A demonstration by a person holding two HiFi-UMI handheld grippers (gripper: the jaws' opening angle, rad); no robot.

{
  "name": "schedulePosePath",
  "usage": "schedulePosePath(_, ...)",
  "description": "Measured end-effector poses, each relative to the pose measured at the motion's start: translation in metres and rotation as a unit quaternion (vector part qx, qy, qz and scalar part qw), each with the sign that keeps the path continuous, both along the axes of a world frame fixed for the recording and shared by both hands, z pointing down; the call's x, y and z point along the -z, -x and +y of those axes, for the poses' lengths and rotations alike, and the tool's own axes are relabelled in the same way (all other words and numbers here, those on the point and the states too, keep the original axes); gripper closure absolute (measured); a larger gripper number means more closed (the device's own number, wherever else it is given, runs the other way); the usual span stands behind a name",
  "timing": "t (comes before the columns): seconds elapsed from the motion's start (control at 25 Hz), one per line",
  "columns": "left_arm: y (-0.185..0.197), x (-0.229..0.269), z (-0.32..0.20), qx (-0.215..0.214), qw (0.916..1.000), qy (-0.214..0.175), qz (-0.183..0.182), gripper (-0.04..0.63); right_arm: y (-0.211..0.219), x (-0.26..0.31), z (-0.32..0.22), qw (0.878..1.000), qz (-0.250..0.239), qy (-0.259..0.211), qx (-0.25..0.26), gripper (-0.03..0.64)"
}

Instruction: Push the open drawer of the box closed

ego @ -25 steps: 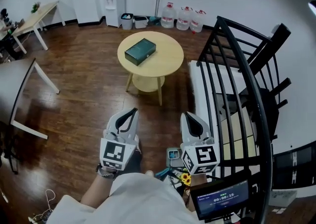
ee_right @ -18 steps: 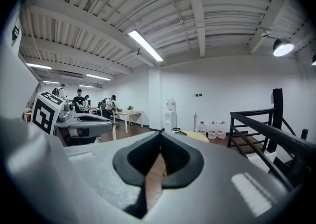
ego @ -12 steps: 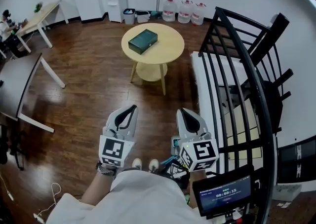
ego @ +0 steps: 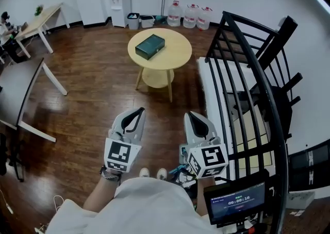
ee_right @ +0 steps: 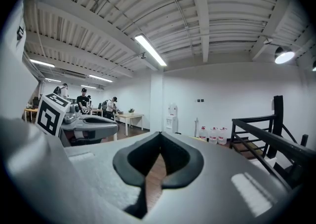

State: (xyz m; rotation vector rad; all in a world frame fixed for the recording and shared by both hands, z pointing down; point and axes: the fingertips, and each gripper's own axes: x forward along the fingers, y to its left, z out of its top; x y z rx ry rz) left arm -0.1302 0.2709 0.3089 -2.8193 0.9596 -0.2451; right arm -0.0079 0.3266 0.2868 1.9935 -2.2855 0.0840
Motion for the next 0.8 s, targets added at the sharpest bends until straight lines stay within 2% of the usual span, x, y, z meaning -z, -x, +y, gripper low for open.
schedulePosePath(0.44,0.008,0.002,-0.017,0.009,0.9999,-0.002,0.005,0.588,0.005,0.003,-0.017,1.000,0.003,-0.009,0.004,0.614)
schedulePosePath(0.8,-0.004,-0.005,-0.023,0.014,0.9999,0.004,0.005,0.588,-0.008,-0.002,-0.025,1.000,0.006,-0.007,0.009,0.614)
